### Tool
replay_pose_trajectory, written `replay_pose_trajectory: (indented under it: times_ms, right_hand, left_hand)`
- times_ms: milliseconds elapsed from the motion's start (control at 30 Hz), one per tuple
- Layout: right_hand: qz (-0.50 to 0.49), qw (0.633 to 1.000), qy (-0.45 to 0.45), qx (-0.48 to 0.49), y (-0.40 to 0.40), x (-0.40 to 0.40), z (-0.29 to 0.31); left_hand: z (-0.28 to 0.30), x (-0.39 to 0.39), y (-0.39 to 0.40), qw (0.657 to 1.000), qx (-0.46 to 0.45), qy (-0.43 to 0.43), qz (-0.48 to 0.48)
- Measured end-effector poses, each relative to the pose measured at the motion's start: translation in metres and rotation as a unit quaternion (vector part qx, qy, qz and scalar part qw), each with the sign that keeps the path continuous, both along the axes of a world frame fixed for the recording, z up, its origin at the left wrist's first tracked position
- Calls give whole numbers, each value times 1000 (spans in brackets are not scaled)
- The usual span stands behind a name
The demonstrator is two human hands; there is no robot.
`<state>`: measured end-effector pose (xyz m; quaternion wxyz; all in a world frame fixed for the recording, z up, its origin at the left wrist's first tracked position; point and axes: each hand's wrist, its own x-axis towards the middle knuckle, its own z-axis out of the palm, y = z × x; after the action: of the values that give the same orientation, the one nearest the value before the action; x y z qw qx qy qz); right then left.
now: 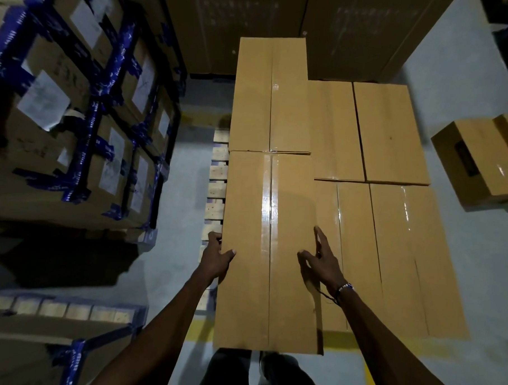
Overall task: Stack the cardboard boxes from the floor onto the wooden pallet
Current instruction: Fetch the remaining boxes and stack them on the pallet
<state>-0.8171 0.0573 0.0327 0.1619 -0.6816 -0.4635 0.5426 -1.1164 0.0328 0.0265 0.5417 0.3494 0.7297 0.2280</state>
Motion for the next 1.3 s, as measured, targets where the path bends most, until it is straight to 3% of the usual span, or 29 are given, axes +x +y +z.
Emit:
replay_pose_trajectory:
  times_ms: [133, 433, 1300]
  right_hand:
    - [-46, 998, -10, -37, 0, -1, -5]
    - [-23, 999, 31, -24, -16, -6, 0]
    - [-2, 1000, 2, 4, -27, 6, -5]
  left_hand:
    - [-2, -2, 2, 1000, -2, 12, -19]
    - [-6, -2, -20, 999, 30, 12, -17]
    - [-25, 2, -20, 999, 26, -3, -19]
